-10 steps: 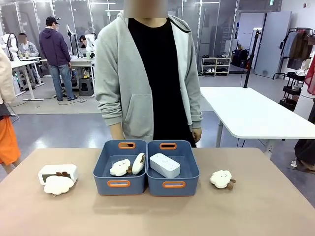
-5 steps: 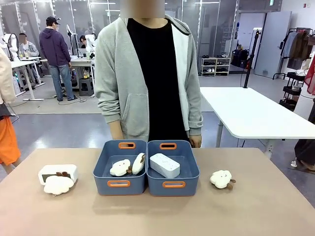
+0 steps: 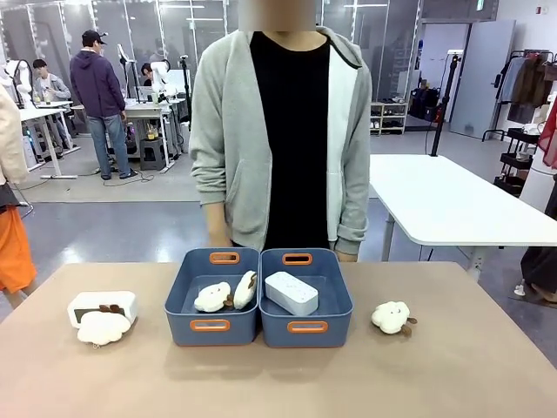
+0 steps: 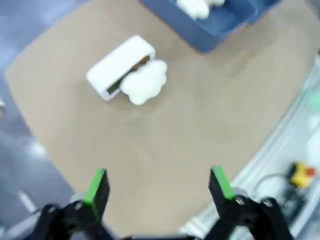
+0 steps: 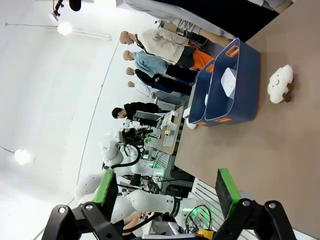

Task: Sort the digital clocks into the basket.
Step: Pick up the Digital clock from the table and place it into the empty Plastic storage basket.

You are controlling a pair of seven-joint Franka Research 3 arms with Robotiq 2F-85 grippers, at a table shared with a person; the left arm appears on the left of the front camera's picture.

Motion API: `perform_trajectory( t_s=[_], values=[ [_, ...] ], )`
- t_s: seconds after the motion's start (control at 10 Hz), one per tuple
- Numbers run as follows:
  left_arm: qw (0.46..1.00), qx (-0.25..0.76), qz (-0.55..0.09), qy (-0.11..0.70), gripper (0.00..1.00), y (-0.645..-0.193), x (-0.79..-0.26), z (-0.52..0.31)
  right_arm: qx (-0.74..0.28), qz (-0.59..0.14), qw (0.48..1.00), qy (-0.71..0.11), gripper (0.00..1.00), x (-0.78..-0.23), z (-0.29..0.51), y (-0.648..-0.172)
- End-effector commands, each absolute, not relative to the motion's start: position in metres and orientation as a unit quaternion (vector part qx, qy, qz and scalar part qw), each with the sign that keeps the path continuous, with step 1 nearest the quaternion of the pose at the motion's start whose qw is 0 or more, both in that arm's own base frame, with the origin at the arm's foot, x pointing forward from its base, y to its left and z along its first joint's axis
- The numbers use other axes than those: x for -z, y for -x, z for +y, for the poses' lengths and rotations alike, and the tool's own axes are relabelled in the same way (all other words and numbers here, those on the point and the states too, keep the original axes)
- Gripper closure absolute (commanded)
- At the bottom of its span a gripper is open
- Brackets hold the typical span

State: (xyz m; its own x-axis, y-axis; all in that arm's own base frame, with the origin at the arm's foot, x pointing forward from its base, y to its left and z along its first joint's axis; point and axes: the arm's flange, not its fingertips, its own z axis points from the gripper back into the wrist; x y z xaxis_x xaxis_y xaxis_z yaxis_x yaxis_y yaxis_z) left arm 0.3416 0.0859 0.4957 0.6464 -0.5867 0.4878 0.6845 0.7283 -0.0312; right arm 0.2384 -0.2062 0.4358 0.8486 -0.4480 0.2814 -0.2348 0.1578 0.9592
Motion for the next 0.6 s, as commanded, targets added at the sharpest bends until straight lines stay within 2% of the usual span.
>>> perform_trajectory(
  t_s=[0.0,0.1,0.3,0.4,0.5],
  values=[
    [0.862,0.456,-0.22,0.014,0.0,-0.364,-0.492,0.09,0.075,-0.263,0.712,-0.647,0.0,-0.44,-0.206,-0.238],
    [0.901,0.353,-0.229,0.107,0.0,-0.342,-0.496,0.086,0.075,-0.263,0.712,-0.647,0.0,-0.44,-0.206,-0.238],
    [0.901,0.353,-0.229,0.107,0.0,-0.342,-0.496,0.086,0.075,-0.263,0.712,-0.647,0.0,-0.44,-0.206,-0.238],
    [0.89,0.395,-0.212,0.079,0.0,-0.355,-0.491,0.08,0.075,-0.263,0.712,-0.647,0.0,-0.44,-0.206,-0.238],
    [0.838,0.475,-0.27,0.019,0.0,-0.366,-0.493,0.092,0.075,-0.263,0.712,-0.647,0.0,-0.44,-0.206,-0.238]
  ],
)
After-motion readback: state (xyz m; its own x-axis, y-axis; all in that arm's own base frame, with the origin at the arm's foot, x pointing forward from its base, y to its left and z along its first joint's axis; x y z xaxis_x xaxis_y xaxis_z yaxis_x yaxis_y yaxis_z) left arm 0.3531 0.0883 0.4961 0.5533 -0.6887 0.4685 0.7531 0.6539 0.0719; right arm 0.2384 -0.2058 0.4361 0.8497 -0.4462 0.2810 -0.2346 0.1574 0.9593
